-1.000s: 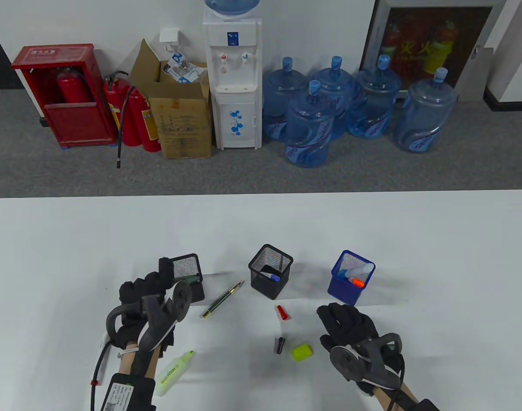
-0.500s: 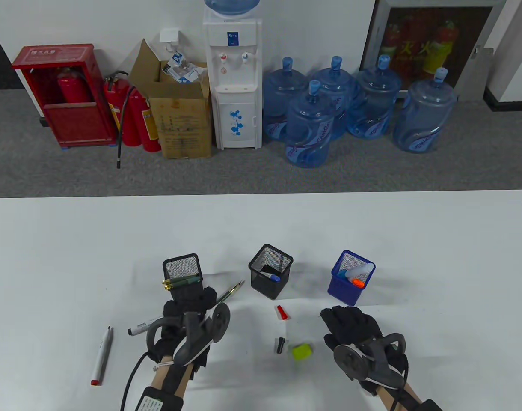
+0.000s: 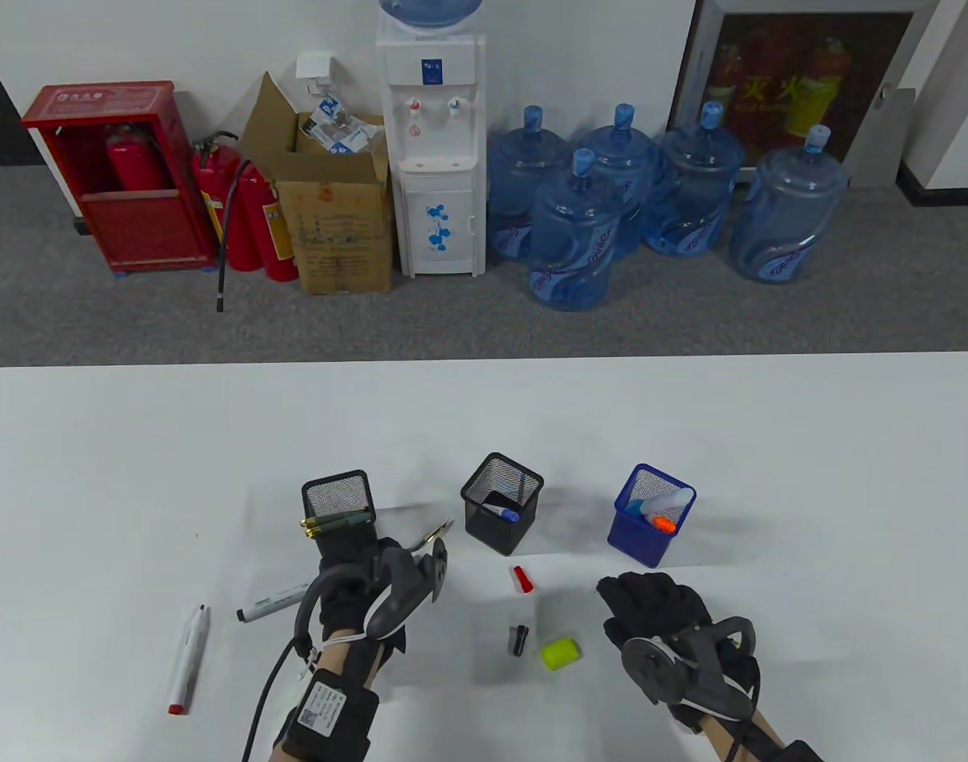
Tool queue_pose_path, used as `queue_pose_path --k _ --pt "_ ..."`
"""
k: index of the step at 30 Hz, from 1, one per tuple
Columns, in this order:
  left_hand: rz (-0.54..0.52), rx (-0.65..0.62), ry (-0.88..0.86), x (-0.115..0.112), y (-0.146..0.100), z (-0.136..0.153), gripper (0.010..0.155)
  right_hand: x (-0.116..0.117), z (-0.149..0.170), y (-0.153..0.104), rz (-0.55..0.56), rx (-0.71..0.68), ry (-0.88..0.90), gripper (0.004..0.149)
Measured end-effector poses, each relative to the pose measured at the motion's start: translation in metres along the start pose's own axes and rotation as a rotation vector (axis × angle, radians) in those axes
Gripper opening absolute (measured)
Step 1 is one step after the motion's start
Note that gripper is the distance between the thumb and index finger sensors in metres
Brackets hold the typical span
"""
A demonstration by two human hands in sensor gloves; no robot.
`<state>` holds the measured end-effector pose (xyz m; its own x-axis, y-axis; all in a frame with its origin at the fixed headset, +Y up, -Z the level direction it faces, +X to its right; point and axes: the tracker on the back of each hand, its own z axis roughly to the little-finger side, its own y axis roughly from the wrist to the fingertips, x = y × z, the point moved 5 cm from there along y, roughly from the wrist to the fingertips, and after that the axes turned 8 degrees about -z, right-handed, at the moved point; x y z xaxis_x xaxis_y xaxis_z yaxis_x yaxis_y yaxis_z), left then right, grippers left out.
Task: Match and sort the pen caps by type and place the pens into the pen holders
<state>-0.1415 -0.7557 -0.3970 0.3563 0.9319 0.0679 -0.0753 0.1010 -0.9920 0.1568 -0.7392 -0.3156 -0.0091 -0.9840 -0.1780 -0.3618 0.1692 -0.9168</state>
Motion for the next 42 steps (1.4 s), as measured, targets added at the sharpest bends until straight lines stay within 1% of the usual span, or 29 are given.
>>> queue_pose_path --k 8,17,20,23,25,27,30,33,35,39,41,42 --pt "0.014 0.015 -0.013 -0.005 0.005 -0.004 0.059 0.0 0.0 0.0 -0.001 0.001 0.004 0.056" --pt "0.029 0.009 -0.023 -0.004 0.002 -0.003 0.057 0.0 0.0 0.0 -0.002 0.005 0.002 0.057" --pt "0.014 -0.014 -0.024 0.005 -0.003 0.001 0.057 -0.002 0.006 0.0 0.007 0.019 0.006 0.057" --pt "-0.02 -0.045 -0.047 0.025 -0.013 0.007 0.057 -0.006 0.014 0.001 0.021 0.044 0.022 0.056" --pt "-0.051 -0.048 -0.104 0.041 -0.023 0.014 0.056 -0.009 0.019 0.0 0.03 0.062 0.026 0.055" --pt "-0.054 -0.053 -0.184 0.047 -0.032 0.018 0.056 -0.013 0.025 0.0 0.042 0.075 0.025 0.052" --pt "-0.087 -0.041 -0.291 0.046 -0.045 0.02 0.055 -0.016 0.036 0.001 0.034 0.105 0.034 0.048" --pt "-0.114 -0.054 -0.375 0.039 -0.057 0.018 0.054 -0.015 0.048 0.004 -0.005 0.137 0.03 0.047" --pt "-0.129 -0.088 -0.419 0.035 -0.061 0.015 0.054 -0.014 0.055 0.006 -0.042 0.157 -0.002 0.048" --pt "-0.186 -0.114 -0.451 0.037 -0.063 0.017 0.053 -0.006 0.066 0.009 -0.197 0.166 -0.127 0.052" --pt "-0.183 -0.111 -0.458 0.036 -0.064 0.019 0.053 0.0 0.07 0.007 -0.29 0.144 -0.189 0.055" --pt "-0.187 -0.112 -0.46 0.036 -0.064 0.019 0.053 0.002 0.073 0.005 -0.323 0.155 -0.212 0.056"
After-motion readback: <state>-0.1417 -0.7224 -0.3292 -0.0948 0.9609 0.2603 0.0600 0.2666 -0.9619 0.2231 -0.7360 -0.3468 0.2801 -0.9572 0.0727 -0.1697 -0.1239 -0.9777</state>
